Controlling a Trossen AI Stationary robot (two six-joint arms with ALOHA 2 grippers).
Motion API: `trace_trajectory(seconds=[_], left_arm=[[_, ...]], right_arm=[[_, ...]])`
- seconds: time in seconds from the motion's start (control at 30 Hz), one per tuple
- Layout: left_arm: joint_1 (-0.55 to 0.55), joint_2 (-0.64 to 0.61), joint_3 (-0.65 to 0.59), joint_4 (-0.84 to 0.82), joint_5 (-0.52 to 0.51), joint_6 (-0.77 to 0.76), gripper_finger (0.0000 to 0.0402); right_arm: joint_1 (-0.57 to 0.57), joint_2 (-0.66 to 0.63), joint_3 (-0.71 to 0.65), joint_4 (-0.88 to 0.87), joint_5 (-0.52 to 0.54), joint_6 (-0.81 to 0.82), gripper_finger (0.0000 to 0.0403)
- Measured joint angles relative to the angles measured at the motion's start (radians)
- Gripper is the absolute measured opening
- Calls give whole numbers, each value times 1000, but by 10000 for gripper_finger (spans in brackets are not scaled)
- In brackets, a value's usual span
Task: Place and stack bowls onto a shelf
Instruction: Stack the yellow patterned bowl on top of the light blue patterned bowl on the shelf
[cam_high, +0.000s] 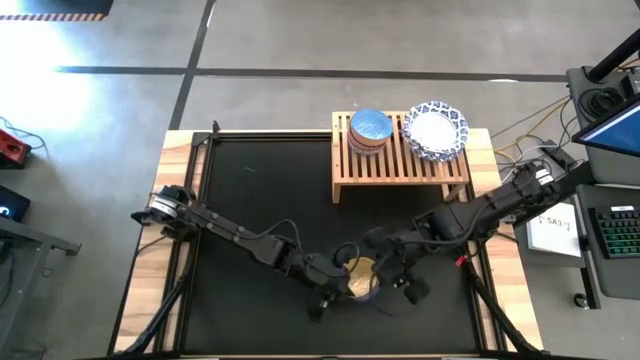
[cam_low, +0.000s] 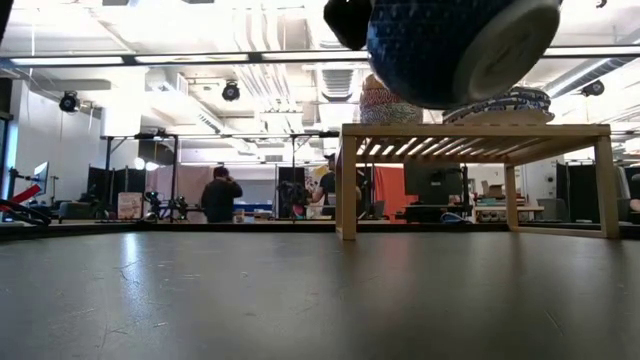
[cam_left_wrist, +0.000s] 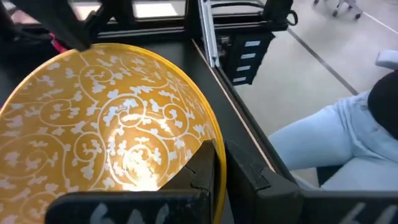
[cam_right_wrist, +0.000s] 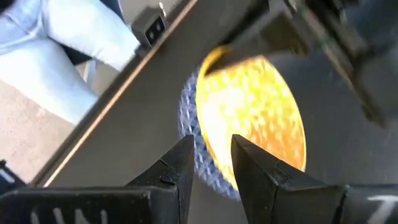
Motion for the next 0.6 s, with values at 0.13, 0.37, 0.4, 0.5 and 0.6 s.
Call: trace_trajectory(seconds=[0.13, 0.37, 0.4, 0.5, 0.6], left_arm=[[0, -1, 20, 2, 1, 32, 5], [-2, -1, 43, -1, 19, 65, 6], [-2, -1, 43, 0, 21, 67, 6], [-2, -1, 44, 3, 26, 68, 6], [-2, -1, 44, 7, 26, 77, 6]], right_arm=[[18, 0, 0, 36, 0, 2, 96], [21, -2, 0, 41, -19, 65, 119], [20, -2, 0, 40, -28, 65, 127], [20, -2, 0, 51, -34, 78, 153], [20, -2, 0, 55, -33, 74, 174]])
